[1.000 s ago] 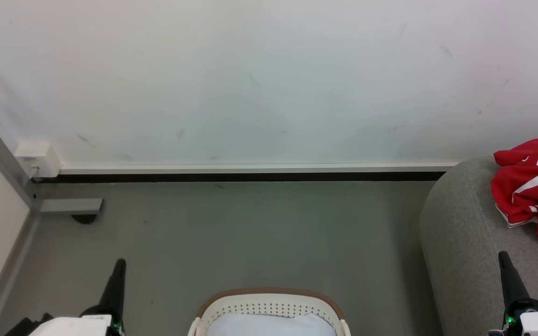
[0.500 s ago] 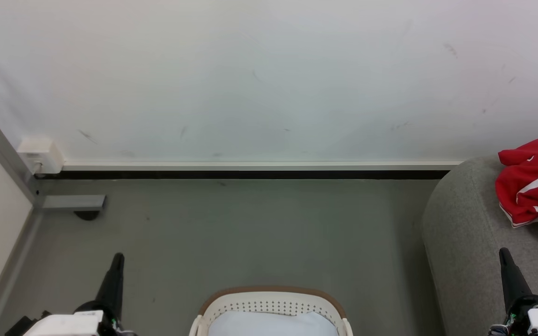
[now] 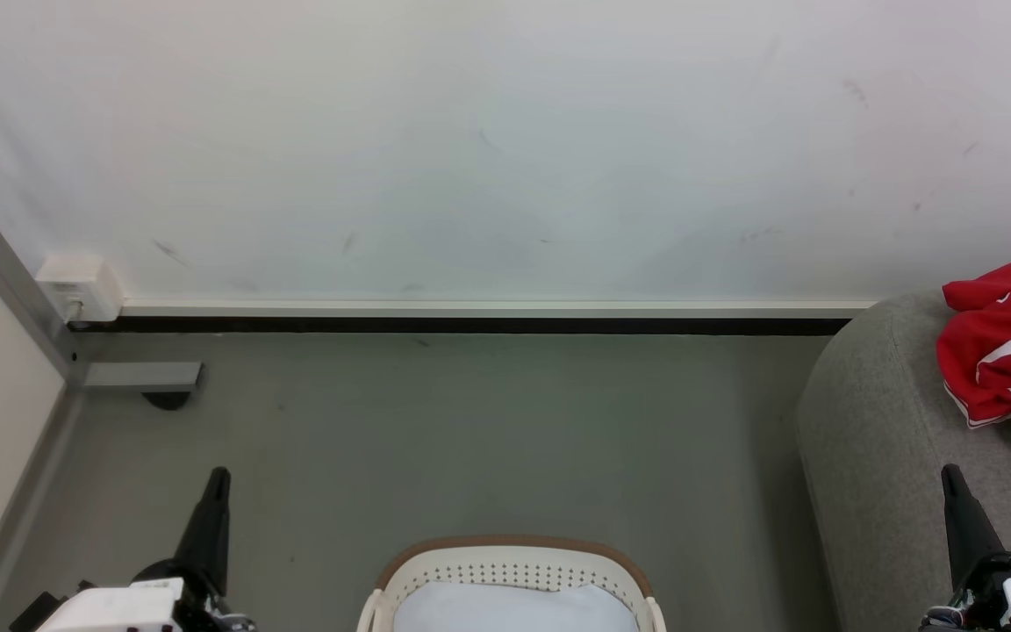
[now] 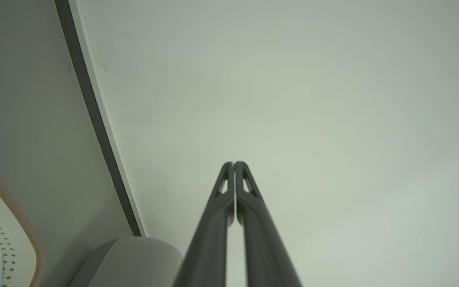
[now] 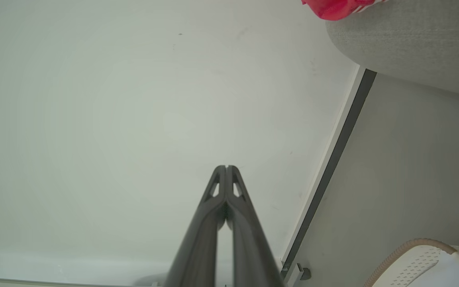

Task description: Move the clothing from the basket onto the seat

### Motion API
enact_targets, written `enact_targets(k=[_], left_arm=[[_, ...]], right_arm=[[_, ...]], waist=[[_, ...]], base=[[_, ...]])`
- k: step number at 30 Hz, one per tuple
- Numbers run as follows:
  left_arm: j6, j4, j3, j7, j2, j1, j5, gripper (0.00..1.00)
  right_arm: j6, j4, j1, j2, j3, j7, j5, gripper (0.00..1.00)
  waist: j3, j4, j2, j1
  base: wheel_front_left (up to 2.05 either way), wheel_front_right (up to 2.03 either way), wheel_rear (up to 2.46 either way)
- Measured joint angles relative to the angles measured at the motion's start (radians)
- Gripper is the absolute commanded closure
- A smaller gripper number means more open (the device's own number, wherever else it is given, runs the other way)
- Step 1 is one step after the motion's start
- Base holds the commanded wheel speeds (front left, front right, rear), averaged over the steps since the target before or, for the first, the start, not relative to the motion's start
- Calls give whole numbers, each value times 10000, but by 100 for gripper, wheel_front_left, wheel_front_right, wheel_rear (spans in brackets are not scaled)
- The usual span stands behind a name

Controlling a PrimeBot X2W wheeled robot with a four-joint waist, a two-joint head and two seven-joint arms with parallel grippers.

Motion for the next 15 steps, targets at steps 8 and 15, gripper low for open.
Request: enact_targets(k=[8,15], left_arm=[[0,0,0,2,0,-1,0,100],[0,0,0,0,2,-2,0,100]], right_arm=[[0,2,-2,4,-10,2,-2,100],[0,2,-3,8,-17,4,-2,100]], waist=[[0,0,0,0],[-1,-1,0,0]], base=[[0,0,0],[0,0,0]])
